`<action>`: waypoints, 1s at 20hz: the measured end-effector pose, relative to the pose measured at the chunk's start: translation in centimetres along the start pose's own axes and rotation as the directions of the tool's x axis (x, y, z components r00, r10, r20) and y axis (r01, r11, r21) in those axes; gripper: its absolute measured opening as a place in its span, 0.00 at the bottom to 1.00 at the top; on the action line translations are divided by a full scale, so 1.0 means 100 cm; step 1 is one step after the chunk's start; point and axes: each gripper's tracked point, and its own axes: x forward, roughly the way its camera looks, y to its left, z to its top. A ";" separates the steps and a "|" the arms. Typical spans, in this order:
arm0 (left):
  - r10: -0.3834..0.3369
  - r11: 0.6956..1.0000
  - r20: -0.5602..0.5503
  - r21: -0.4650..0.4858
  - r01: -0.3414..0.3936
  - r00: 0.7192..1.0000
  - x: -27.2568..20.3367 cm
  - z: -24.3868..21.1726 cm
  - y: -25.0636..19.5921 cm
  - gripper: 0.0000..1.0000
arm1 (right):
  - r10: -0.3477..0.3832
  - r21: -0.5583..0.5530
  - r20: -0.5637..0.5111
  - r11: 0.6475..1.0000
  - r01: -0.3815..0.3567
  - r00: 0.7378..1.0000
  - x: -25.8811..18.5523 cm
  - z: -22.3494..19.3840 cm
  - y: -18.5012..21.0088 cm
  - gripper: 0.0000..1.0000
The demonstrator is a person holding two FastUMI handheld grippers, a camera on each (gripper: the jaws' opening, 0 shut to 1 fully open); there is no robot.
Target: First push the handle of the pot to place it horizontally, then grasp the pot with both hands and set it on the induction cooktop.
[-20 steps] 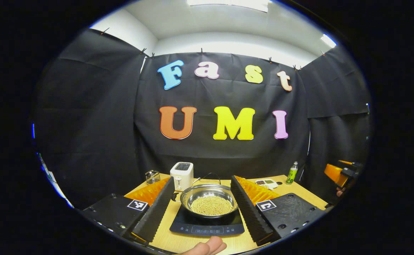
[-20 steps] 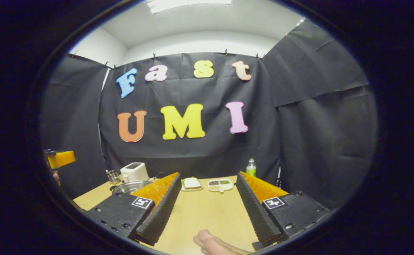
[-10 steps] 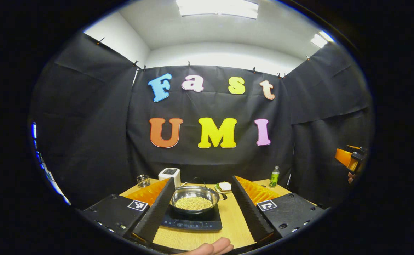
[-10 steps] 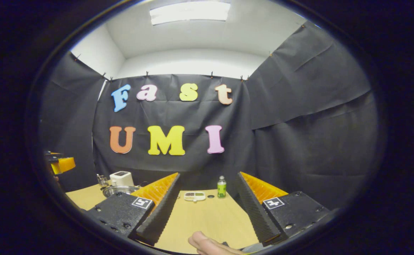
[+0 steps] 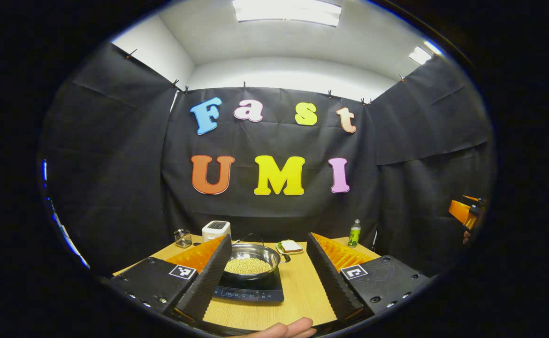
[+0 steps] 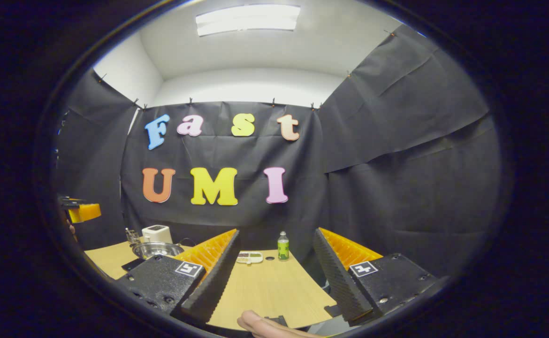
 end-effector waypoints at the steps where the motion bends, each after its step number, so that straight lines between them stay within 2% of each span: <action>1: 0.011 1.000 0.002 -0.002 -0.011 1.000 -0.001 0.000 0.004 0.96 | 0.003 0.000 -0.001 1.000 -0.003 1.000 0.000 -0.002 0.001 0.96; 9: 0.007 1.000 0.029 -0.027 -0.006 1.000 -0.007 0.004 0.009 0.95 | -0.010 -0.044 0.003 0.999 0.010 1.000 -0.002 -0.005 0.013 0.99; 12: 0.008 1.000 0.028 -0.020 -0.008 1.000 -0.007 0.002 0.009 0.95 | 0.014 -0.016 0.005 1.000 -0.014 1.000 -0.004 -0.006 0.020 0.96; 13: 0.006 1.000 0.031 -0.018 -0.006 0.999 -0.007 0.002 0.008 0.95 | 0.008 -0.008 0.011 1.000 -0.008 1.000 -0.002 -0.005 0.016 0.99; 16: 0.003 1.000 0.037 -0.010 -0.003 0.999 -0.007 0.001 0.006 0.95 | -0.026 -0.003 0.019 1.000 0.026 0.999 -0.001 -0.004 0.006 0.96; 17: 0.003 1.000 0.037 -0.007 -0.002 0.999 -0.007 0.000 0.006 0.95 | -0.024 0.000 0.017 1.000 0.024 1.000 0.000 -0.006 0.007 0.99; 20: 0.012 1.000 0.042 0.007 -0.013 0.999 -0.007 0.001 0.008 0.95 | -0.004 0.012 0.012 1.000 0.004 1.000 -0.001 -0.007 0.014 0.96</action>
